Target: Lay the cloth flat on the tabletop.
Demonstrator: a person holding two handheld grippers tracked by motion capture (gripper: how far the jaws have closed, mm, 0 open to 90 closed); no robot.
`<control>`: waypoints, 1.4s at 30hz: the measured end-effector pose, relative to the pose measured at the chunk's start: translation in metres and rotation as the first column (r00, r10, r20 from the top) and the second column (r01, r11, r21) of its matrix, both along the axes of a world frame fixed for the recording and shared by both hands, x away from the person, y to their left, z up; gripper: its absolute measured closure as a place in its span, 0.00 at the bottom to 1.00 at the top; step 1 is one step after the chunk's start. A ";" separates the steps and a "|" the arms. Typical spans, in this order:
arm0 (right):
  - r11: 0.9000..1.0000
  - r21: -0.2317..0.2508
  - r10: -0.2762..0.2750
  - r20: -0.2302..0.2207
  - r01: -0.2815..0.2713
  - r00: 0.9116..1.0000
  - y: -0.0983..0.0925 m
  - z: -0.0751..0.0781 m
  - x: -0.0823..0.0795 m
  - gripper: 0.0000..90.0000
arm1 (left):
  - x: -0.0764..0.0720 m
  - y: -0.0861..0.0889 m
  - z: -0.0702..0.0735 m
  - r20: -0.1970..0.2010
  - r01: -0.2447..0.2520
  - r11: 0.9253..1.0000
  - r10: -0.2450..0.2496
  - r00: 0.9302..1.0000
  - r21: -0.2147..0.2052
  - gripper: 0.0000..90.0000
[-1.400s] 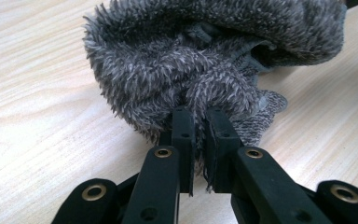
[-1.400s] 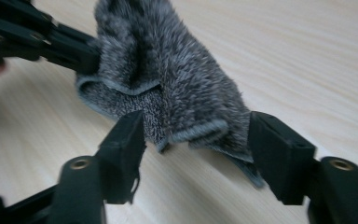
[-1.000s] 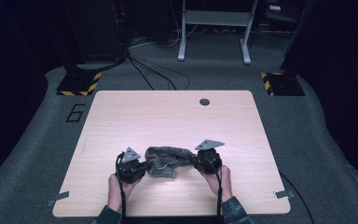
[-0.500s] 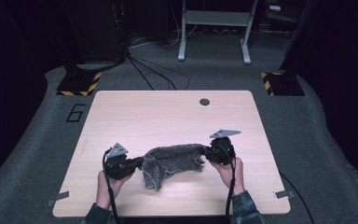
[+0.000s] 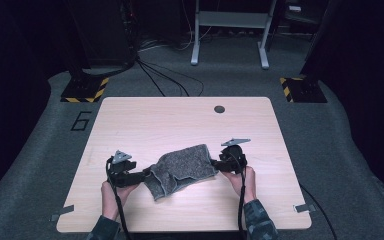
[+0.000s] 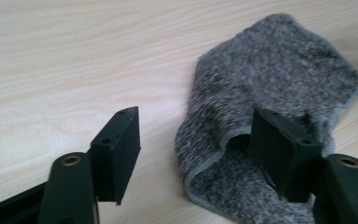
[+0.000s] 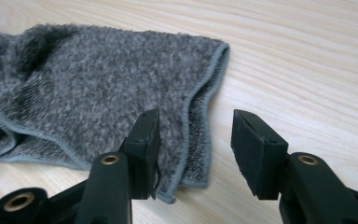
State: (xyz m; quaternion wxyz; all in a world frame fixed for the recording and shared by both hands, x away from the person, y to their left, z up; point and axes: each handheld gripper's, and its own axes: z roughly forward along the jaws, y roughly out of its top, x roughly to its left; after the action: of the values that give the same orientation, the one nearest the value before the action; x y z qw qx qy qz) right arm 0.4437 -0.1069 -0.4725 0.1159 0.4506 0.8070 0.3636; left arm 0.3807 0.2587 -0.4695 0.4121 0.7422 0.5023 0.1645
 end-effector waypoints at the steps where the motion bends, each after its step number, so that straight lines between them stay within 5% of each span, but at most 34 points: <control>1: 1.000 0.005 0.009 0.003 -0.009 1.000 0.002 -0.001 0.000 0.58 | -0.002 -0.005 0.003 0.011 0.016 1.000 -0.017 1.000 0.015 0.32; 6: 0.997 -0.022 0.075 0.012 -0.075 0.997 0.015 -0.011 0.003 0.56 | -0.002 -0.025 -0.003 0.008 0.060 0.994 -0.061 0.998 0.086 0.29; 13: 0.985 -0.162 0.064 -0.010 -0.065 0.998 0.027 -0.033 0.006 0.52 | 0.003 -0.031 -0.027 -0.068 0.089 0.982 -0.078 0.995 0.169 0.27; 19: 0.983 -0.172 0.059 0.005 -0.057 0.998 0.023 -0.036 -0.001 0.53 | 0.007 -0.031 -0.040 -0.099 0.086 0.973 -0.066 0.993 0.212 0.23; 28: 0.983 -0.182 0.015 0.010 -0.013 1.000 0.012 -0.036 -0.025 0.52 | 0.016 -0.033 -0.048 -0.090 0.083 0.964 -0.062 0.994 0.253 0.23; 33: 0.989 -0.150 -0.008 -0.005 0.007 1.000 0.002 -0.038 -0.039 0.49 | 0.016 -0.034 -0.048 -0.090 0.072 0.968 -0.052 0.995 0.242 0.23; 37: 0.989 -0.144 -0.018 0.006 0.019 1.000 -0.006 -0.040 -0.046 0.36 | 0.014 -0.031 -0.046 -0.086 0.089 0.975 -0.072 0.994 0.206 0.23; 42: 0.997 -0.065 -0.038 0.045 0.041 0.998 -0.023 -0.029 -0.056 0.35 | 0.001 -0.025 -0.031 -0.023 0.061 0.984 -0.058 0.998 0.168 0.23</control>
State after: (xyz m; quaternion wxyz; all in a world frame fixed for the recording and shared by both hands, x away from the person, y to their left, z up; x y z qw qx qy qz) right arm 0.3878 -0.1297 -0.5019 0.1554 0.4544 0.8069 0.3439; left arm 0.3821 0.2339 -0.5008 0.3483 0.7905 0.4676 0.1873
